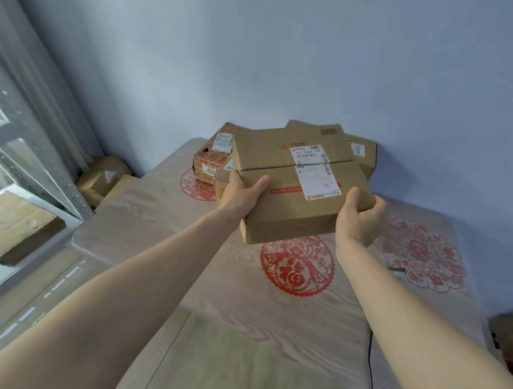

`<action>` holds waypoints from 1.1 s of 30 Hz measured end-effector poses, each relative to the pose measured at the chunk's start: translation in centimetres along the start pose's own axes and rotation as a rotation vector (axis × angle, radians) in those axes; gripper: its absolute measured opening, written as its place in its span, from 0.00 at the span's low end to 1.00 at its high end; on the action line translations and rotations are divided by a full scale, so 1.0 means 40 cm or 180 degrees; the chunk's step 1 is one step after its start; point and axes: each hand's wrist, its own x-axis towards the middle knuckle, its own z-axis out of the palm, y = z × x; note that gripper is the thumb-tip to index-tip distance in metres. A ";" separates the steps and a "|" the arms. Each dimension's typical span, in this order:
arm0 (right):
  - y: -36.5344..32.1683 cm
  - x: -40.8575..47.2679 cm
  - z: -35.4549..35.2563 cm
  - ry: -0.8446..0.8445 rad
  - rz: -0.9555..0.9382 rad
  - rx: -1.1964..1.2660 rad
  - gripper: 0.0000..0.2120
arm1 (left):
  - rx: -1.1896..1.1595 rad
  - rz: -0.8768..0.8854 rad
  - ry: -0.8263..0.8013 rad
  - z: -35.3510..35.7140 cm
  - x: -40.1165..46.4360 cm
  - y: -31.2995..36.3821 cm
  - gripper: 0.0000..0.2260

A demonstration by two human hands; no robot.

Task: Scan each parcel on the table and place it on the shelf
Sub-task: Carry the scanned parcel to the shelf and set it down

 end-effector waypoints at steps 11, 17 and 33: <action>-0.242 -0.222 0.225 -0.0963 -0.0548 0.0697 0.24 | -0.0203 0.0175 0.1295 -0.379 -0.107 0.097 0.28; -0.340 -0.457 0.335 -0.1830 -0.0800 0.0753 0.24 | -0.0325 0.0147 0.2206 -0.609 -0.245 0.067 0.27; -0.524 -1.364 0.426 -0.3720 -0.1088 0.0895 0.18 | -0.0241 -0.0133 0.3902 -1.355 -0.773 -0.083 0.41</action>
